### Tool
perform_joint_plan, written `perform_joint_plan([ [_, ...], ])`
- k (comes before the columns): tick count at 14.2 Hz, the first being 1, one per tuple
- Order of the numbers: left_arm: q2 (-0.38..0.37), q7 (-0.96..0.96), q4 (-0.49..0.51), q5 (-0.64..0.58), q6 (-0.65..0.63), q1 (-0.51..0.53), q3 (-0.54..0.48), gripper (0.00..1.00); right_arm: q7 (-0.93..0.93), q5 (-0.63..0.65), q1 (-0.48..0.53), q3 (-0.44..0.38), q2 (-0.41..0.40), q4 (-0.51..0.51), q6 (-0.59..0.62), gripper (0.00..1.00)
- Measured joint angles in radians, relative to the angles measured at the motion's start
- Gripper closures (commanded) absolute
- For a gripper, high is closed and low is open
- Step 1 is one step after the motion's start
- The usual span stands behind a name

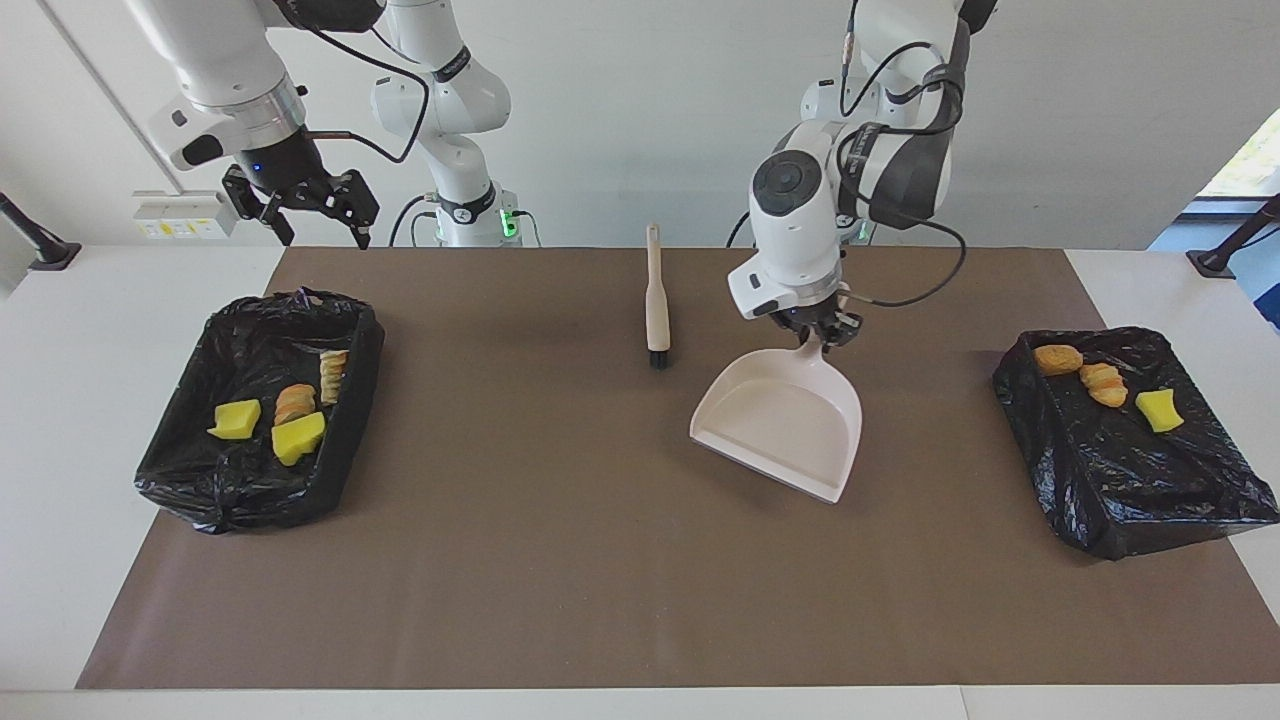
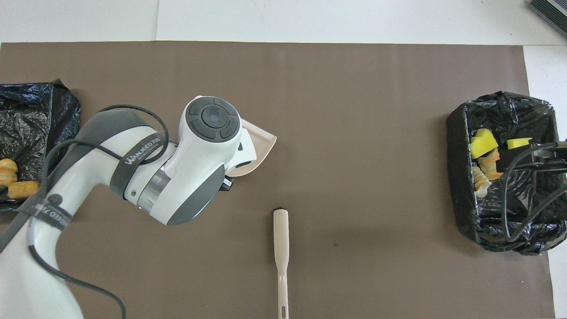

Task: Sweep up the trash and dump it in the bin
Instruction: 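Bring the empty dustpan back to the table center with the left gripper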

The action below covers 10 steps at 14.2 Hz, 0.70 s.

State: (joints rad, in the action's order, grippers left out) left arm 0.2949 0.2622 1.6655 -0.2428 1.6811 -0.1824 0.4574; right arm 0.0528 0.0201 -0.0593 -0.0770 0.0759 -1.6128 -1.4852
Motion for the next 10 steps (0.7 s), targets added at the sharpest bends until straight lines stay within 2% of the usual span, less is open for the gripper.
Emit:
perform_joint_plan([
  [2,0.078,0.221,-0.061,0.06,0.091,-0.029,0.007,1.0,-0.003,-0.001,0.0,-0.001,0.004,-0.001,0.008,0.0],
  [4,0.14,0.354,-0.102,0.107,0.199,-0.042,0.015,1.0,-0.011,-0.001,0.0,-0.001,0.005,-0.003,0.008,0.0],
  [7,0.189,0.395,-0.137,0.114,0.263,-0.057,0.022,1.0,-0.072,-0.001,0.001,-0.003,0.006,-0.018,0.008,0.0],
  [9,0.219,0.396,-0.158,0.079,0.266,-0.078,0.023,1.0,-0.083,0.002,0.0,-0.003,0.006,-0.028,0.006,0.0],
  [10,0.233,0.398,-0.164,0.056,0.266,-0.092,0.024,0.97,-0.085,0.007,-0.001,-0.002,0.008,-0.034,-0.006,0.0],
])
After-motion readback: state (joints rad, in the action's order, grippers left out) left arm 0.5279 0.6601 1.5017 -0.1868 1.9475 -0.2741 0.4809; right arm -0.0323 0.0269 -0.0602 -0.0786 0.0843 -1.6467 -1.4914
